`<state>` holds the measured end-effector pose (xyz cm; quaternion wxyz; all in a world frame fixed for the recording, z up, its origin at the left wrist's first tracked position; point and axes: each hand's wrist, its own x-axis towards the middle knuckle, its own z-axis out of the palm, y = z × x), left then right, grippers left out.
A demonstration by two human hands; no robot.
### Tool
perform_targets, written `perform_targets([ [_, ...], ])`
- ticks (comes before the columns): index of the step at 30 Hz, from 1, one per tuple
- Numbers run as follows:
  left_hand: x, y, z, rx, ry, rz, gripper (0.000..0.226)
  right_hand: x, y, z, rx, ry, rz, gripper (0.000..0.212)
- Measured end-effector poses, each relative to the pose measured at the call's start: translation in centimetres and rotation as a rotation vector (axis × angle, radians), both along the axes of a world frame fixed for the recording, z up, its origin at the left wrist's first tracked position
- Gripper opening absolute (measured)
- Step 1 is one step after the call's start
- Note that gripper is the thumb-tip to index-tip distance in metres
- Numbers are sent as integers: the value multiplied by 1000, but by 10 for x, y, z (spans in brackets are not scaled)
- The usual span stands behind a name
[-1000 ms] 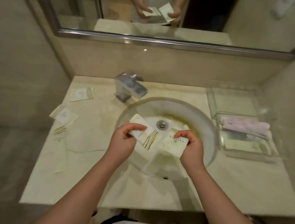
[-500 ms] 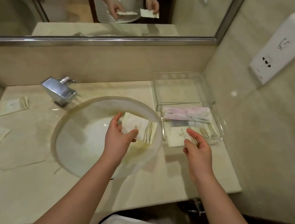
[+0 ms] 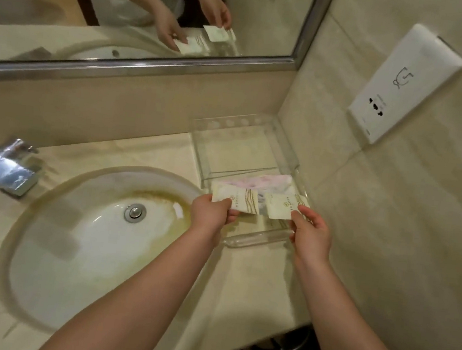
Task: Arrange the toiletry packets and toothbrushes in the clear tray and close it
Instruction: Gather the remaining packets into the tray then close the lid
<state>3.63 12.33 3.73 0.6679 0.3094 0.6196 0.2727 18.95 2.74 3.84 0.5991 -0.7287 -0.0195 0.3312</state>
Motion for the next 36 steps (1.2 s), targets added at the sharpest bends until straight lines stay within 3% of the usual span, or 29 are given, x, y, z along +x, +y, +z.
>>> perform_targets([
  [5, 37, 17, -5, -86, 18, 166, 22, 24, 32, -11, -37, 36, -8, 17],
  [8, 50, 22, -13, -79, 85, 232, 47, 37, 47, -19, -62, 58, -6, 18],
  [11, 58, 23, -16, -9, 229, 211, 14, 49, 58, -26, -104, 57, 24, 20],
  [13, 60, 25, -29, 46, 329, 166, 32, 56, 62, -30, -138, 47, 46, 20],
  [17, 59, 24, -39, 138, 474, 84, 23, 61, 68, -39, -164, 45, 67, 21],
  [22, 58, 24, -31, 262, 586, 43, 40, 62, 78, -48, -192, 12, 125, 20],
  [27, 56, 19, -29, 296, 648, 37, 44, 62, 83, -45, -310, -209, 280, 10],
  [32, 56, 12, -27, 350, 700, 86, 50, 58, 79, -40, -440, -422, 426, 15],
  [34, 56, 3, -25, 489, 747, 78, 43, 53, 76, -39, -453, -517, 461, 15],
  [36, 57, -7, -28, 721, 819, -73, 39, 47, 71, -40, -439, -738, 515, 23],
])
